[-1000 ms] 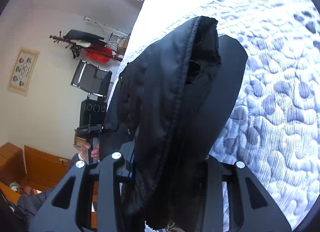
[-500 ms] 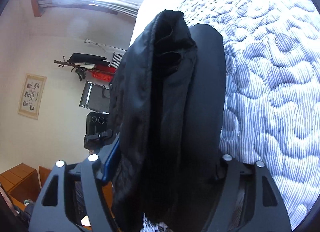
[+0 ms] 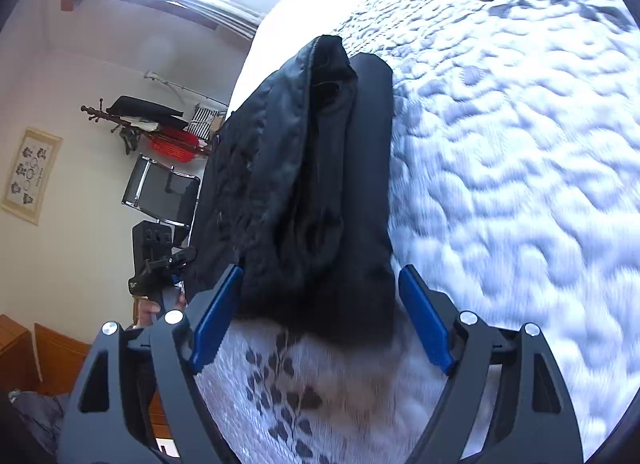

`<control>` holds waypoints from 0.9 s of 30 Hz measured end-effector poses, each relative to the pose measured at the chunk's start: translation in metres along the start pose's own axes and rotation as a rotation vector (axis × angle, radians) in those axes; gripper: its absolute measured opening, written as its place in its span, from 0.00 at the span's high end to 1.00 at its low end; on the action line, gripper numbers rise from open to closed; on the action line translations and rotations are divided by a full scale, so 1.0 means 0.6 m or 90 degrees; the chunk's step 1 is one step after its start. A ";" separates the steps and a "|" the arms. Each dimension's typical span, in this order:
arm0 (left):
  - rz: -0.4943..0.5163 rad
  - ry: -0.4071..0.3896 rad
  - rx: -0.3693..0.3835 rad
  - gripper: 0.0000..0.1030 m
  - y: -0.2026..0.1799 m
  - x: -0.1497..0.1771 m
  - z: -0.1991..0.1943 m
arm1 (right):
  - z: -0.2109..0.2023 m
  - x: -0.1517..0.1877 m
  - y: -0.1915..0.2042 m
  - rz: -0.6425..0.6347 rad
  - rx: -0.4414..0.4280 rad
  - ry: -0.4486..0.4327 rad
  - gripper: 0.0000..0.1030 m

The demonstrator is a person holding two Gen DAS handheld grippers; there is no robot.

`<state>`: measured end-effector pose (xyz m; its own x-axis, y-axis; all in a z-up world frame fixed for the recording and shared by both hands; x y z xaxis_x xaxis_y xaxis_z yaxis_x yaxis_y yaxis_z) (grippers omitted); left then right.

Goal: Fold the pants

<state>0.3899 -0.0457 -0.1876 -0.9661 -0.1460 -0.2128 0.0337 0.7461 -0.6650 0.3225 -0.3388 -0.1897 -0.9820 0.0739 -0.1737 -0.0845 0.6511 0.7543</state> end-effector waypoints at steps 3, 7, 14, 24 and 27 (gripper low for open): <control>-0.019 -0.024 -0.029 0.04 0.006 0.016 -0.031 | -0.029 0.031 -0.006 -0.008 0.034 -0.009 0.22; -0.007 -0.090 -0.082 0.04 -0.011 0.044 -0.092 | -0.075 0.071 0.013 -0.012 0.073 -0.048 0.21; 0.013 -0.114 -0.131 0.04 -0.066 0.122 -0.136 | -0.103 0.132 0.094 -0.039 0.213 -0.099 0.07; 0.092 -0.066 -0.279 0.04 -0.095 0.247 -0.125 | -0.080 0.228 0.118 -0.059 0.454 -0.083 0.03; 0.066 -0.059 -0.264 0.04 -0.093 0.282 -0.118 | -0.063 0.267 0.102 -0.043 0.492 -0.053 0.03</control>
<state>0.2062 -0.0659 -0.1358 -0.9352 -0.1009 -0.3393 0.0048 0.9548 -0.2972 0.1536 -0.3158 -0.1472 -0.9603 0.0526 -0.2740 0.0287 0.9955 0.0904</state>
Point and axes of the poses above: each gripper's, at about its wrist camera, not at the fingertips, and z roughly the way its jaws point, y to its left, x to its underside, the point moved 7 cm from there along z, roughly the way its jaws point, and after that the axes turned 2 degrees about y, right-handed, at the moved point
